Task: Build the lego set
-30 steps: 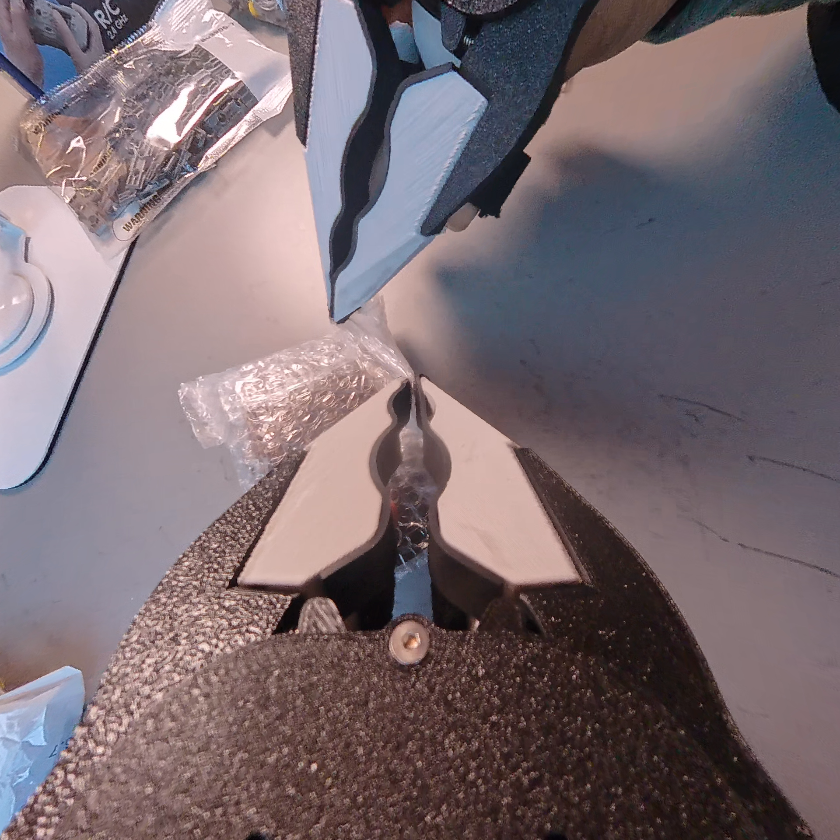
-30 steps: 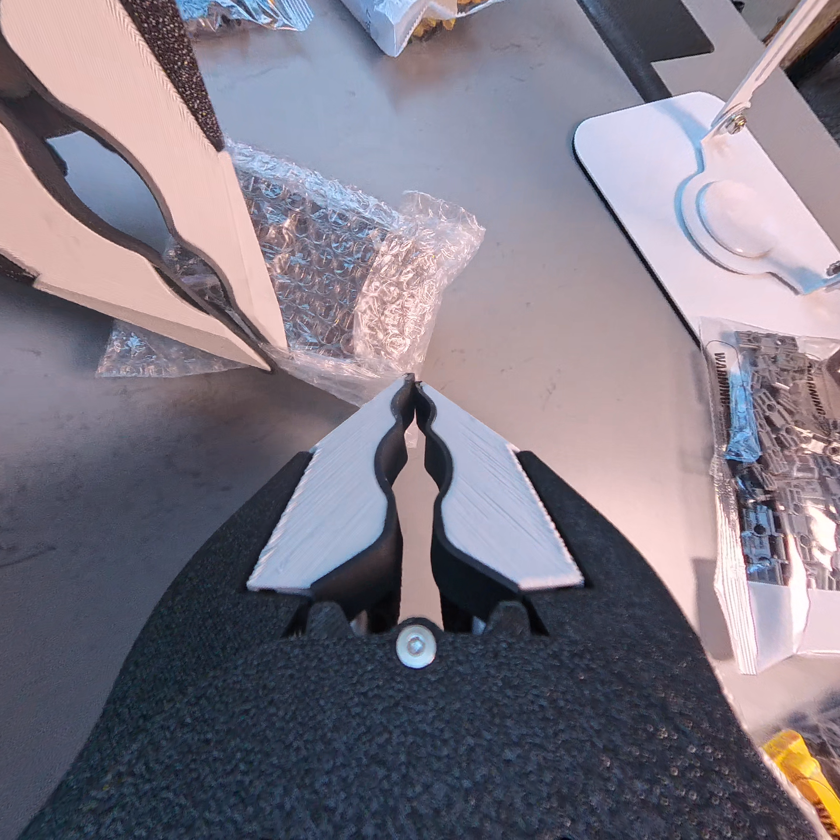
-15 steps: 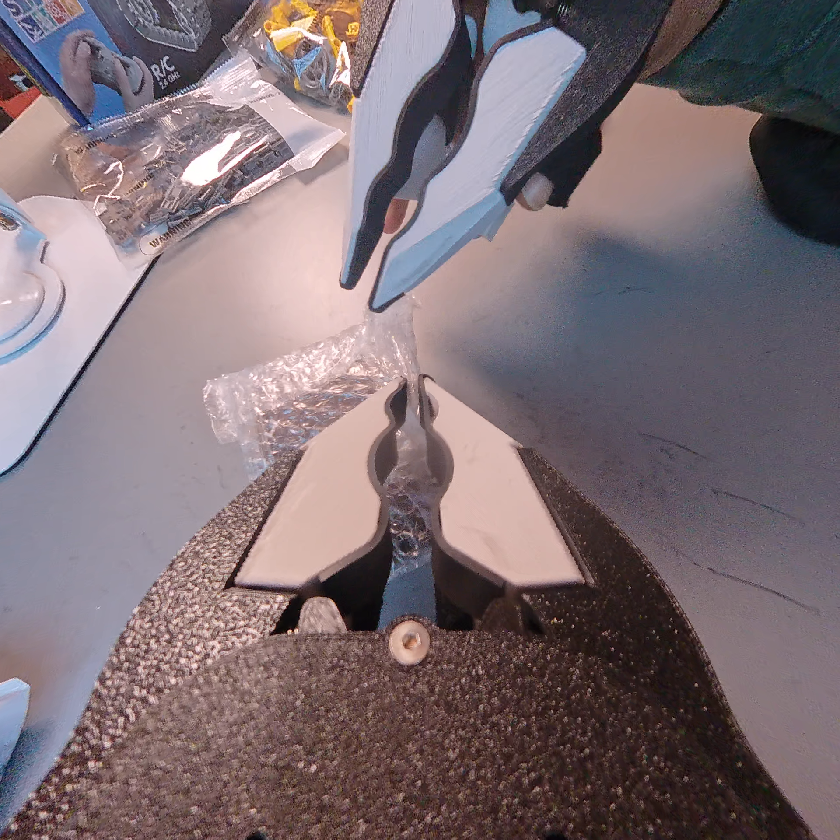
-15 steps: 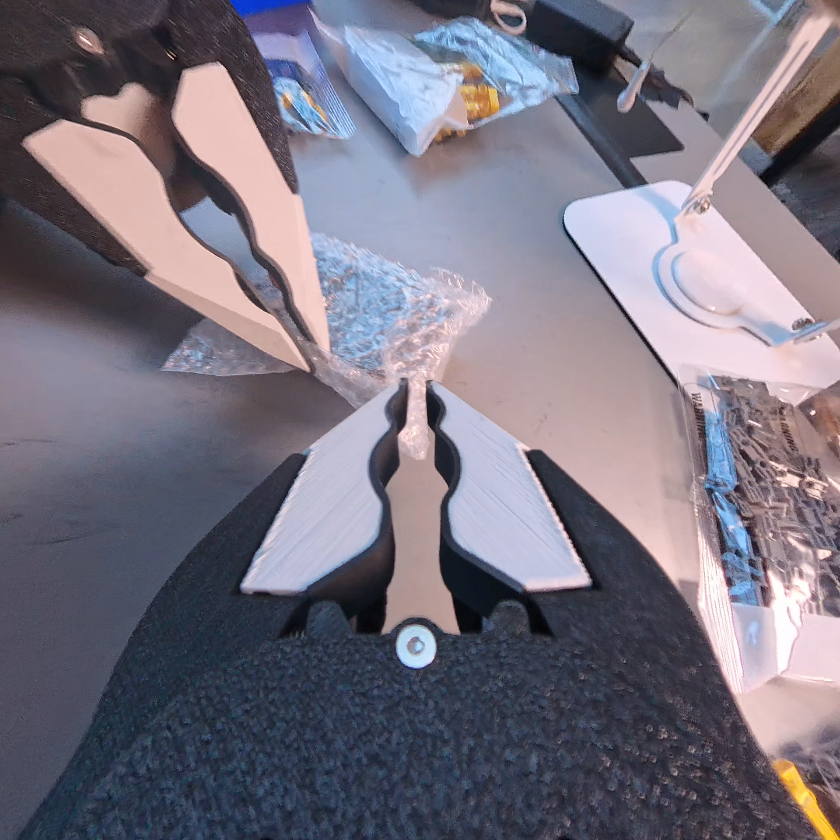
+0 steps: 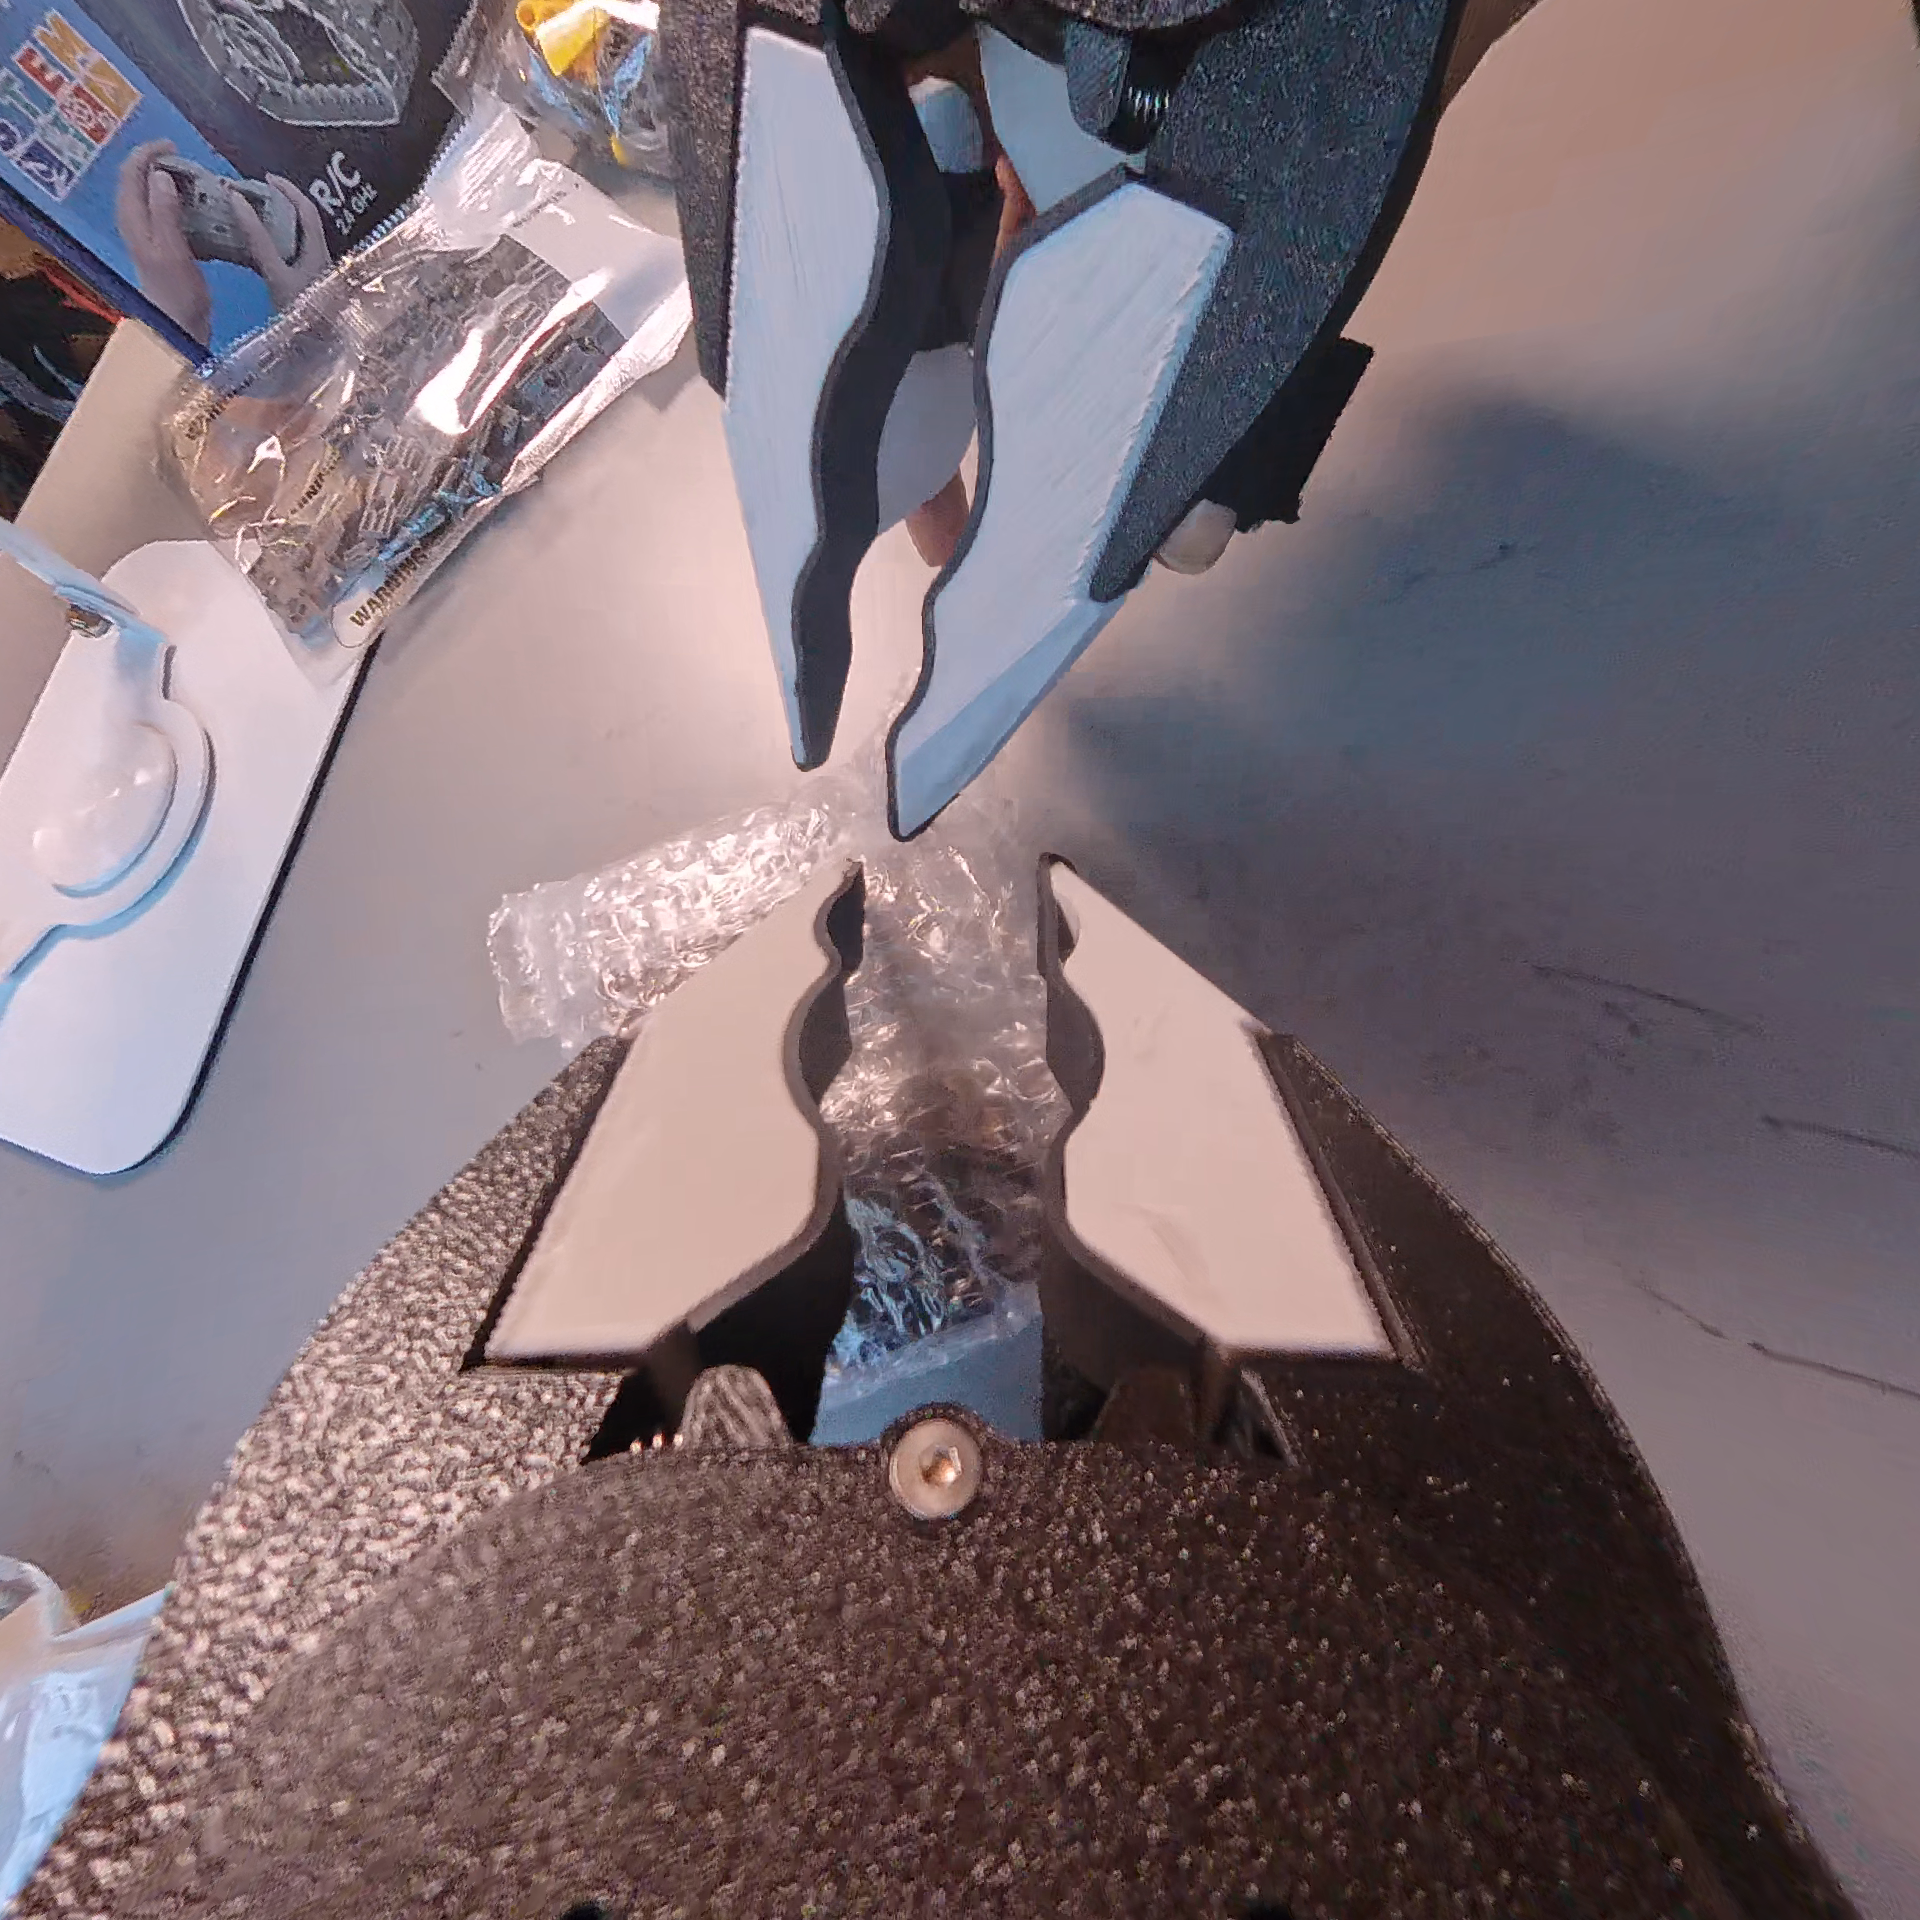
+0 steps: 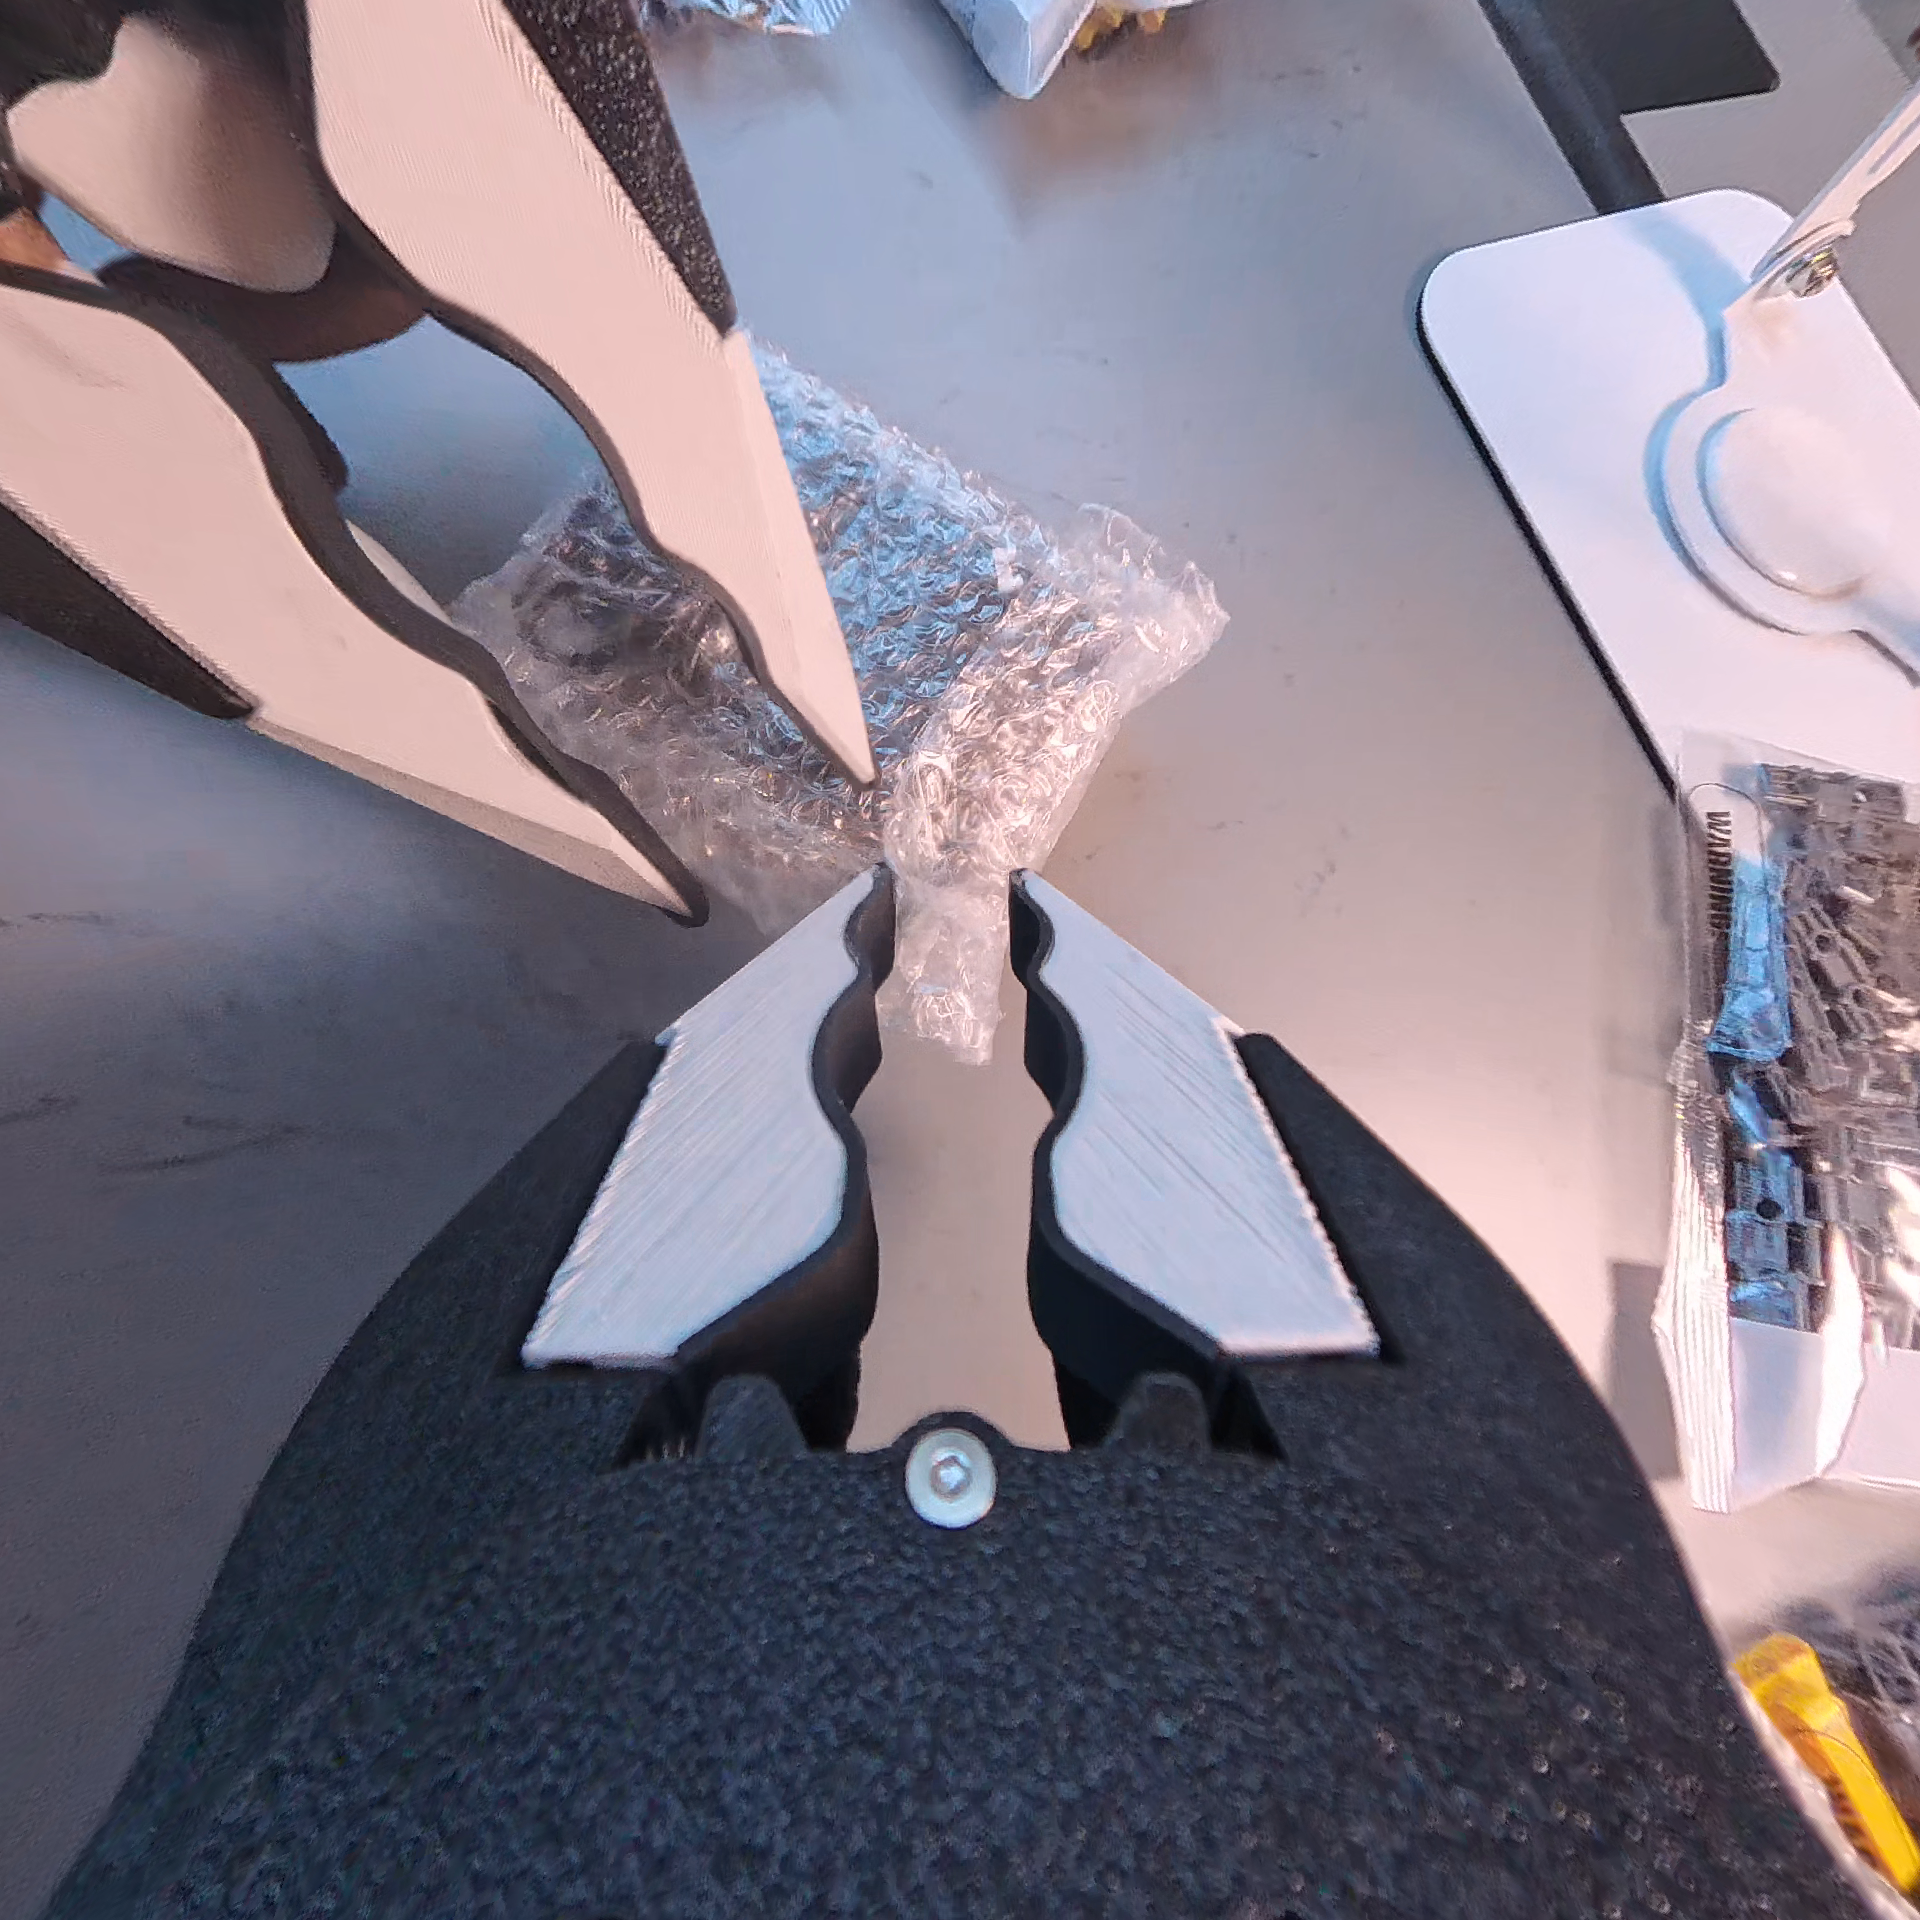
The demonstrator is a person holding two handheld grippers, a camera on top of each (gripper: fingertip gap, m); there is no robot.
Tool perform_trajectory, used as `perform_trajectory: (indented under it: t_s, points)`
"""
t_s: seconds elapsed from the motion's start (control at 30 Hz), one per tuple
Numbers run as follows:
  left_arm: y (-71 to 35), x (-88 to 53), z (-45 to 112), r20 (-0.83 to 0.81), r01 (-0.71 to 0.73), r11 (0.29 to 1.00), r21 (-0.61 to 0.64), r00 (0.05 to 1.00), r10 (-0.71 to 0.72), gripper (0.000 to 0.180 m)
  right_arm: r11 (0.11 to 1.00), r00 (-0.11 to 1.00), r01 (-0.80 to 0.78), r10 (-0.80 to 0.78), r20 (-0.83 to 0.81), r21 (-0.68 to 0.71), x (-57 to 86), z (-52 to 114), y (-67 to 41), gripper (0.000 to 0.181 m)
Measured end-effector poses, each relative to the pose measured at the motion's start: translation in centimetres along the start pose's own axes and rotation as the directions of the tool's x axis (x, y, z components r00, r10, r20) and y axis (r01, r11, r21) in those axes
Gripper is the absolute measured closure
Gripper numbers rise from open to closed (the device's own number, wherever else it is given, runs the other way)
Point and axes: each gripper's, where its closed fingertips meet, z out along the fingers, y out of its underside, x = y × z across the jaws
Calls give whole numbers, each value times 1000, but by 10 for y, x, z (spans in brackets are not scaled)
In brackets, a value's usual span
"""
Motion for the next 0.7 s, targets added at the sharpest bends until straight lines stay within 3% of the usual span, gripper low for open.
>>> perform_trajectory:
  t_s: [0.23, 0.33, 0.7]
  points:
    - [11, -11, 7, 102, -131, 987, -90, 985, 140, 178, 990, 981, 138, -141, -134, -37, 5, 15, 0, 178]
    - [15, -18, 6, 122, -139, 983, -123, 980, 154, 179, 989, 977, 145, -142, -160, 9, 9, 10, -11, 181]
    - [3, -3, -7, -71, 55, 998, 6, 996, -55, 180, 969, 978, -197, 184, 96, 147, 15, -5, -12, 181]
